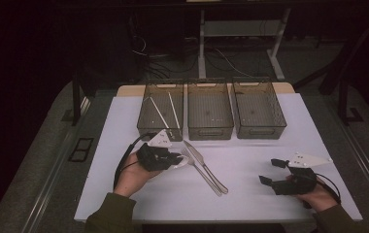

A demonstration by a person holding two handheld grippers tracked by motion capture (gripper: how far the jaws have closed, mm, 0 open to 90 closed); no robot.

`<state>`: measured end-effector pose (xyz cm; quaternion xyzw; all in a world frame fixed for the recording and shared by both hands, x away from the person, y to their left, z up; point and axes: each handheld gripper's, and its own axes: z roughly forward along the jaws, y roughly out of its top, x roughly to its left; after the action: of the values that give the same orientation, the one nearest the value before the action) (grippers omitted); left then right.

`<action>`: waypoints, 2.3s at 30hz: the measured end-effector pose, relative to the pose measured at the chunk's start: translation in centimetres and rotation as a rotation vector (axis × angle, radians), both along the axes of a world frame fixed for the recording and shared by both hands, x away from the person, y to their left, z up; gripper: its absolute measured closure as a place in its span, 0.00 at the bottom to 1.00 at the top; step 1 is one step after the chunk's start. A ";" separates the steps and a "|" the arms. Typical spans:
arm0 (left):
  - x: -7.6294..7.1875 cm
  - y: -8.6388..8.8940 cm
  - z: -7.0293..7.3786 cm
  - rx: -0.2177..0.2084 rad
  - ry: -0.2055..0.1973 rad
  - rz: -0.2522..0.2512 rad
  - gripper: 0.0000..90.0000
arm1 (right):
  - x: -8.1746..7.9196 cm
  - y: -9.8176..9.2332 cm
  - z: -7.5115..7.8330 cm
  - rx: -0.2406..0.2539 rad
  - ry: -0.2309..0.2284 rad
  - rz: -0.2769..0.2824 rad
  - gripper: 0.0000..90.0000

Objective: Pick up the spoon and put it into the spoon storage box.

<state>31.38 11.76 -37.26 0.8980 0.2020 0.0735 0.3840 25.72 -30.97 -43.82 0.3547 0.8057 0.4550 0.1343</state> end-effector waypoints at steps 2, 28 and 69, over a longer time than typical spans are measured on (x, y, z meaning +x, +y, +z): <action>0.3 -0.5 0.5 0.004 -0.003 -0.008 0.90 | 0.0 0.0 0.0 0.001 0.001 -0.001 0.21; 7.1 -7.2 3.8 0.046 -0.049 -0.065 0.90 | 0.0 0.0 0.0 0.016 0.004 -0.004 0.21; 17.1 -14.1 0.2 0.131 -0.021 -0.021 0.79 | 0.0 0.2 0.1 0.032 0.004 0.006 0.21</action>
<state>48.50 -2.33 -37.03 0.9224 0.1834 0.0918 0.3272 25.73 -30.74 -43.68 0.3552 0.7998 0.4673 0.1255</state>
